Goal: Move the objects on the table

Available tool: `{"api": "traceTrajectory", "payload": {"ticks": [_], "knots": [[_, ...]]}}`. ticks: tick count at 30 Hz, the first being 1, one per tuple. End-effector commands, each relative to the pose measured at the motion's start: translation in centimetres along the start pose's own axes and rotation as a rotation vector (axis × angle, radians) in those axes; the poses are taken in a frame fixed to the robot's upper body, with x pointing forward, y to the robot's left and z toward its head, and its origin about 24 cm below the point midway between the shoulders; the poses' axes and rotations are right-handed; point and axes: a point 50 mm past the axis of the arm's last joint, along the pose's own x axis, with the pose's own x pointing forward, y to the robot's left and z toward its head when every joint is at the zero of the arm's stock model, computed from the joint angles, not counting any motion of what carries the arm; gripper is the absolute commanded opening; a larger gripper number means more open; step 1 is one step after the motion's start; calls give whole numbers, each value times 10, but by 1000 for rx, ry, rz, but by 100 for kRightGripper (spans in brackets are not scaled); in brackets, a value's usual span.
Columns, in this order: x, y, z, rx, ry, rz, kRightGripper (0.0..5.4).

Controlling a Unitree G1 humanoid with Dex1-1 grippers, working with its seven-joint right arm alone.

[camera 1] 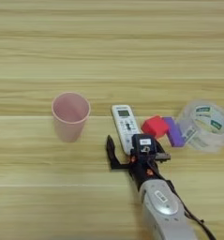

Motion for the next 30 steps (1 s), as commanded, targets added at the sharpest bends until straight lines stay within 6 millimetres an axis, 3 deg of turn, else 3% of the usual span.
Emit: {"api": "traceTrajectory", "payload": {"ticks": [1, 30], "knots": [[1, 3, 23, -4, -132, 21, 539], [-15, 16, 43, -9, -308, 103, 539]]}}
